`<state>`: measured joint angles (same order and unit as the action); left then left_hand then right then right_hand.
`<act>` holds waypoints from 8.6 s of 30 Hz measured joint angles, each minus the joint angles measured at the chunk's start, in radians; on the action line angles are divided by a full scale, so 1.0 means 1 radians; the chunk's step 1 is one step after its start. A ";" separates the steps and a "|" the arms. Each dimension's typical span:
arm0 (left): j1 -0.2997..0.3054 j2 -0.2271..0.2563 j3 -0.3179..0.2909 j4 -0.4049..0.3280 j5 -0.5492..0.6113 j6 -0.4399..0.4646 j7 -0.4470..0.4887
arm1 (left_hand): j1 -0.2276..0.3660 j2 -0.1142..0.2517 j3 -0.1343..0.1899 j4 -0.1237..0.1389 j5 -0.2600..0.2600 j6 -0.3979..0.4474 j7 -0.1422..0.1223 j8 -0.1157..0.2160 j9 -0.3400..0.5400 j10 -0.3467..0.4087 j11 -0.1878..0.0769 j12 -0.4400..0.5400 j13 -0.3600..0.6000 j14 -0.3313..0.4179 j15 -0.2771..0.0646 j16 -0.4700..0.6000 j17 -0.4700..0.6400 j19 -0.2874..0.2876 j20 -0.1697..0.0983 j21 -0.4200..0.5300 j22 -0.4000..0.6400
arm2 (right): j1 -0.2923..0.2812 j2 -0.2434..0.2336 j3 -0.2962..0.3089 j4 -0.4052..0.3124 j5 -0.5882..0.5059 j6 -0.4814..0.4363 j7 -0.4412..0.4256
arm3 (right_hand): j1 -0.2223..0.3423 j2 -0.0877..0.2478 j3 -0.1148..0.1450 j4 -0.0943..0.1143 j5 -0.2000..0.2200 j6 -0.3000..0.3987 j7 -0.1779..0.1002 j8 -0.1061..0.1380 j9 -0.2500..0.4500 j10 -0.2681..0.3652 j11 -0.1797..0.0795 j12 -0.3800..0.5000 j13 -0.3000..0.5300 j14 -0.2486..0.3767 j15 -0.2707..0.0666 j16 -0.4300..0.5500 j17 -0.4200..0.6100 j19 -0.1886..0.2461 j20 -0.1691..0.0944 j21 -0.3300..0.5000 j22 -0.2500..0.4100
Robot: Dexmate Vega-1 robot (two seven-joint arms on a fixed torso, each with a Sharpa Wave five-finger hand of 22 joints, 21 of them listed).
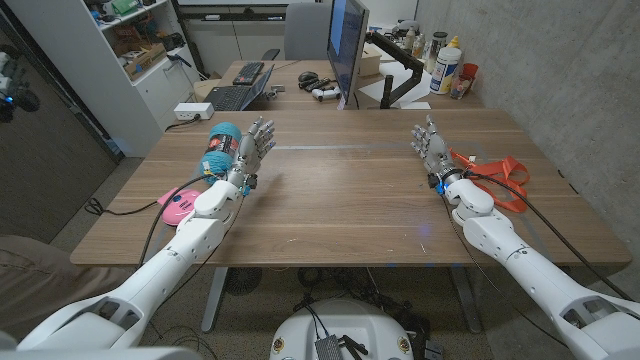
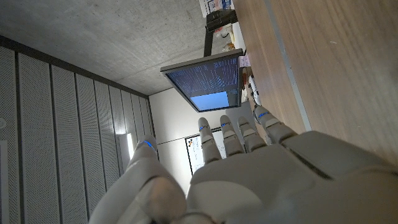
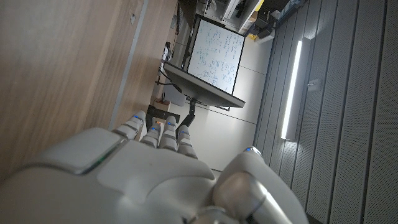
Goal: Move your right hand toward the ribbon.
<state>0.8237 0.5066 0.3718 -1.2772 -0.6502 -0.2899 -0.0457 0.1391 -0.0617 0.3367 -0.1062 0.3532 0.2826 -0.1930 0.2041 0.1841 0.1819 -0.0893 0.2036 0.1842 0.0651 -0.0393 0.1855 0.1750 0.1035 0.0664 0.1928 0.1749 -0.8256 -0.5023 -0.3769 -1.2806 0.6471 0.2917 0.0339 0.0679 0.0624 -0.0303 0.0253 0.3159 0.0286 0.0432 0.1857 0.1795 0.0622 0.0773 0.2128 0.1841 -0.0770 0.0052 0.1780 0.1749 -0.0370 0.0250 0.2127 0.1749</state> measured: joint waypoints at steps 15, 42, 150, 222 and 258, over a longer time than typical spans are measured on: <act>-0.015 0.000 0.008 0.025 0.000 -0.009 -0.032 | 0.000 0.000 0.000 0.000 0.000 0.000 0.000 0.000 0.000 0.000 0.000 0.000 0.000 0.000 0.000 0.000 0.002 0.000 0.000 0.000 0.000 | 0.002 -0.007 -0.007 -0.025 -0.022 -0.016 -0.020 | 0.000 0.000 0.000 0.000 0.000 0.000 0.000 0.000 0.000 -0.004 0.003 0.000 0.000 0.000 0.000 0.000 0.000 0.000 0.000 0.000 0.000; -0.027 0.010 0.013 0.046 0.002 -0.035 -0.084 | 0.013 -0.003 -0.003 -0.011 -0.007 -0.047 0.028 -0.023 0.000 -0.026 0.011 -0.008 0.000 -0.029 0.003 -0.008 0.002 0.003 -0.107 -0.003 -0.003 | -0.067 -0.104 -0.019 -0.216 -0.160 -0.142 -0.194 | 0.005 0.005 0.000 0.000 0.006 -0.038 -0.020 0.000 0.000 -0.044 -0.012 -0.010 0.000 -0.032 0.000 0.000 0.000 -0.013 0.002 -0.010 0.000; -0.045 -0.006 0.029 0.074 -0.005 -0.072 -0.161 | -0.031 -0.051 -0.049 -0.004 -0.007 -0.197 0.032 -0.012 -0.001 -0.063 -0.009 0.000 -0.001 -0.036 0.007 0.000 0.002 -0.013 -0.102 -0.004 -0.002 | -0.165 -0.413 -0.049 -0.855 -0.505 -1.157 -0.491 | 0.168 -0.019 0.032 -0.107 0.073 -0.077 -0.009 0.008 0.005 -0.130 -0.030 -0.016 0.000 -0.097 -0.029 -0.005 -0.003 -0.050 -0.022 -0.025 -0.001; -0.083 0.001 0.050 0.110 0.021 -0.080 -0.200 | -0.036 -0.046 -0.061 -0.008 0.007 -0.177 0.023 -0.012 -0.003 -0.054 -0.007 0.000 -0.001 -0.057 0.011 -0.006 0.002 -0.013 -0.102 -0.004 -0.002 | -0.011 -0.642 -0.235 -0.951 -0.575 -1.418 -0.275 | 0.179 -0.032 0.015 -0.112 0.110 -0.127 -0.038 -0.001 0.004 -0.182 -0.047 -0.021 0.000 -0.096 -0.029 -0.005 0.000 -0.055 -0.019 -0.025 -0.001; -0.068 0.018 0.056 0.082 0.027 -0.057 -0.198 | -0.036 -0.046 -0.068 -0.009 0.007 -0.174 0.020 -0.012 -0.002 -0.054 -0.007 0.000 -0.001 -0.057 0.011 -0.006 0.002 -0.013 -0.102 -0.004 -0.002 | 0.107 -0.683 -0.350 -0.896 -0.661 -1.442 -0.093 | 0.179 -0.032 0.009 -0.119 0.128 -0.133 -0.032 -0.001 0.004 -0.182 -0.065 -0.015 0.000 -0.093 -0.032 -0.005 0.000 -0.050 -0.014 -0.019 -0.001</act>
<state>0.7558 0.5247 0.4275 -1.1955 -0.6231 -0.3466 -0.2435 0.1031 -0.1075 0.2685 -0.1156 0.3600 0.1091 -0.1734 0.1925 0.1817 0.1280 -0.0962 0.2033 0.1835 0.0079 -0.0282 0.1795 0.1772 0.0903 -0.0357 0.1886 0.1725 -0.7185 -1.1850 -0.7266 -2.1767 -0.0144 -1.1502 -0.0594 0.2467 0.0305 -0.0217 -0.0938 0.4443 -0.1044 0.0111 0.1850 0.1836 -0.1198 0.0124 0.1974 0.1837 -0.1696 -0.0270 0.1732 0.1744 -0.0866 0.0108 0.1934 0.1743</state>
